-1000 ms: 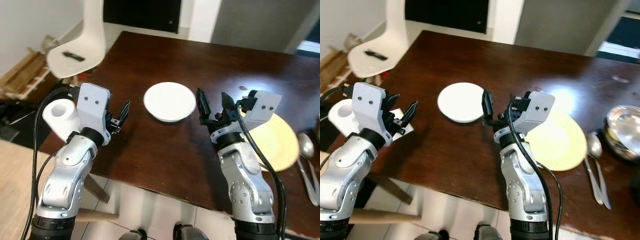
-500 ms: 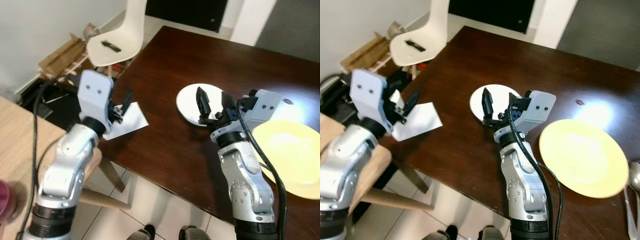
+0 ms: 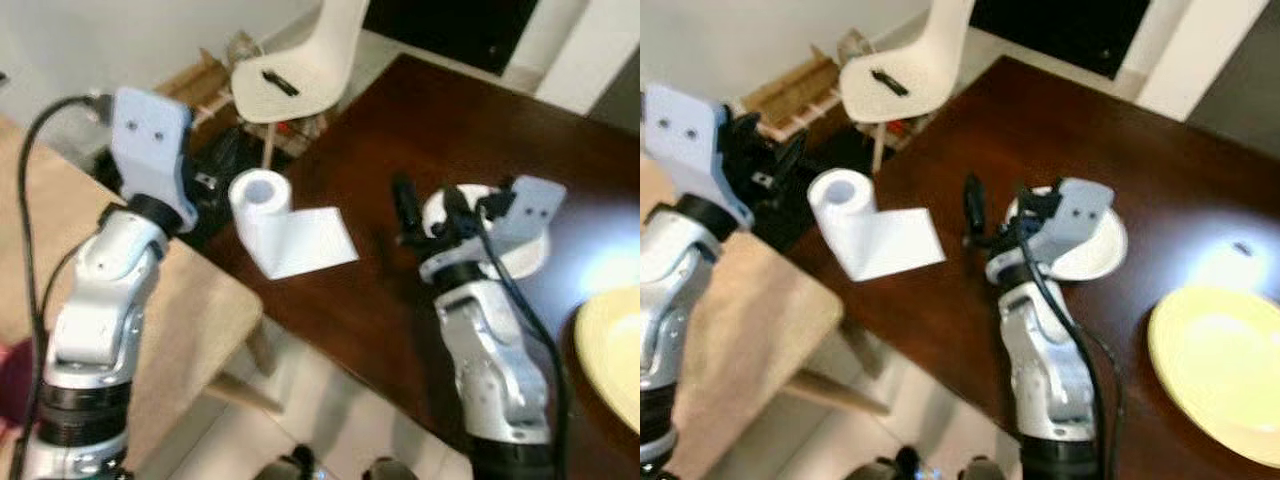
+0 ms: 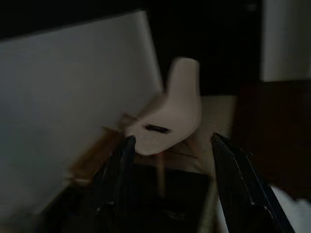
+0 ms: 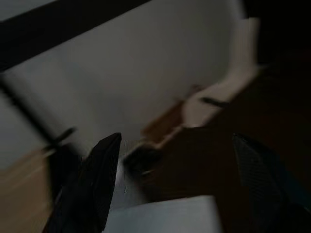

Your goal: Setting the table

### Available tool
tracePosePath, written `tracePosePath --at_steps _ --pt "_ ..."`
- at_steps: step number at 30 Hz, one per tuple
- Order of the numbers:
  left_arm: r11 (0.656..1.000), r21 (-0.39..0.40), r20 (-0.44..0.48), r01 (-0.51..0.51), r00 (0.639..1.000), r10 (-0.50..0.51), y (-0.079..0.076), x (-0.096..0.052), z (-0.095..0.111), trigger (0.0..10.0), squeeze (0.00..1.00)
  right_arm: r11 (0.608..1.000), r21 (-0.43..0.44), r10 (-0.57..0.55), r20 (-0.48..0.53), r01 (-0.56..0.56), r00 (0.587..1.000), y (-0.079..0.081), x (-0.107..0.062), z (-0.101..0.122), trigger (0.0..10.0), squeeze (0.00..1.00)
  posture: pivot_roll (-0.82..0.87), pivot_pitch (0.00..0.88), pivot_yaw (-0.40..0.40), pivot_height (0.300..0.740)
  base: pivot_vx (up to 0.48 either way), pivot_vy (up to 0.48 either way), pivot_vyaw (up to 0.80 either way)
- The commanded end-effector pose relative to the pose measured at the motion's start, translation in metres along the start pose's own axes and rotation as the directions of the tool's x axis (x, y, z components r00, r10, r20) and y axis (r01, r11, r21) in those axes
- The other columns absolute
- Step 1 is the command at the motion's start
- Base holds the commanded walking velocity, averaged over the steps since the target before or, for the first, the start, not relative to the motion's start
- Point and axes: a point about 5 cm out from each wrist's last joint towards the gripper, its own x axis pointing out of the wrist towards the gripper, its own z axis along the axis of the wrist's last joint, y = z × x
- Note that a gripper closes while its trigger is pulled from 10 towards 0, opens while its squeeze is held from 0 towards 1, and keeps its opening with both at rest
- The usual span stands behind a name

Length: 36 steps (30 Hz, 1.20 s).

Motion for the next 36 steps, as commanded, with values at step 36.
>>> tracePosePath --at_steps 36 --pt "0.991 -0.107 -0.109 0.080 0.990 -0.091 0.064 -0.006 0.019 10.0 0.00 0.998 -0.012 0.067 -0.019 -0.067 0.998 0.005 0.003 0.003 10.0 0.00 -0.05 0.092 0.071 0.740 0.000 0.000 0.76"
